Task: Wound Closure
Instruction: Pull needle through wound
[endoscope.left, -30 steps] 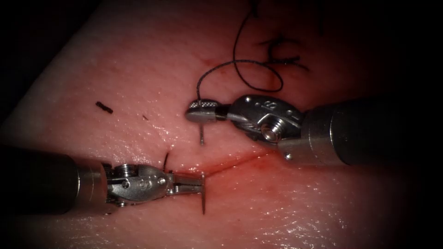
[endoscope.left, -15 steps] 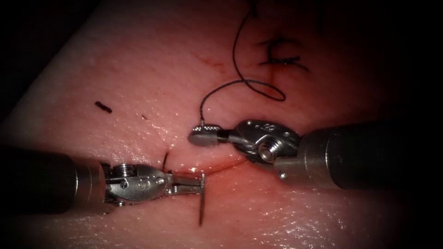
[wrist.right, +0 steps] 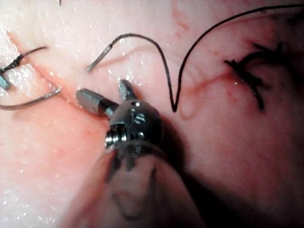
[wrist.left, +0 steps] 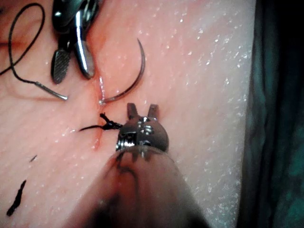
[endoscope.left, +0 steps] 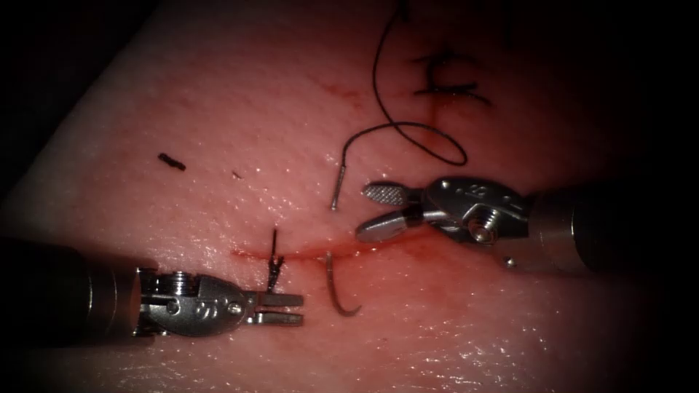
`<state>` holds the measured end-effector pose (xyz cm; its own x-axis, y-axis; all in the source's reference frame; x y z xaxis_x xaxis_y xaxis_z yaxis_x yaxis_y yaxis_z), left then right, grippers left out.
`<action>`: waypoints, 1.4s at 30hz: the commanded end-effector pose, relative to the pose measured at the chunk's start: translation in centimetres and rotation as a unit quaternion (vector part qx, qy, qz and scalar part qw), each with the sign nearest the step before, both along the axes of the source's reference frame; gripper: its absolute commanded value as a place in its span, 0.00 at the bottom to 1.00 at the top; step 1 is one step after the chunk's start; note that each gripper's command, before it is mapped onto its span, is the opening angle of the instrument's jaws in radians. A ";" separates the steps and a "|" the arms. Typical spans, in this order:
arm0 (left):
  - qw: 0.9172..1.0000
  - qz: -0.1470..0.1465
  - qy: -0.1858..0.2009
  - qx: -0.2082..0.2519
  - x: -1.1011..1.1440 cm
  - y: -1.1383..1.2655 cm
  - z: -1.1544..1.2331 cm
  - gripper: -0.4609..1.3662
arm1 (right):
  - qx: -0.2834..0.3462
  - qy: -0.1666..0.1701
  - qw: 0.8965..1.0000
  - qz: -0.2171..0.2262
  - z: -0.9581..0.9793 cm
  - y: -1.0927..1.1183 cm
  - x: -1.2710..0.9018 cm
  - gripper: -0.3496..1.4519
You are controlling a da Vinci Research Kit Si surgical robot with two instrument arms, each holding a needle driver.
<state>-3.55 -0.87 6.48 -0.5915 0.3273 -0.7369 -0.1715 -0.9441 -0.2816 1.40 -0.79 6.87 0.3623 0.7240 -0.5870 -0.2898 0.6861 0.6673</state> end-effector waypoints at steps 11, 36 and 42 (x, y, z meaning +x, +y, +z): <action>1.000 -0.010 -0.017 -0.013 -0.26 0.09 0.05 0.73 | -0.011 0.019 1.000 -0.003 -0.21 -0.10 -0.18 0.92; 0.995 -0.048 -0.066 0.058 -0.68 0.30 0.18 0.06 | -0.021 0.029 0.999 -0.012 -0.62 -0.42 -0.45 0.81; 0.988 -0.052 -0.096 0.107 -0.64 0.34 0.18 0.06 | -0.025 0.030 0.999 -0.012 -0.58 -0.51 -0.46 0.80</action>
<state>-4.19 -0.52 6.68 -0.3974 0.5439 -0.7391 -0.2032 -0.8376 -0.5071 0.94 -1.30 6.29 0.3415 0.6846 -0.6439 -0.2353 0.7256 0.6467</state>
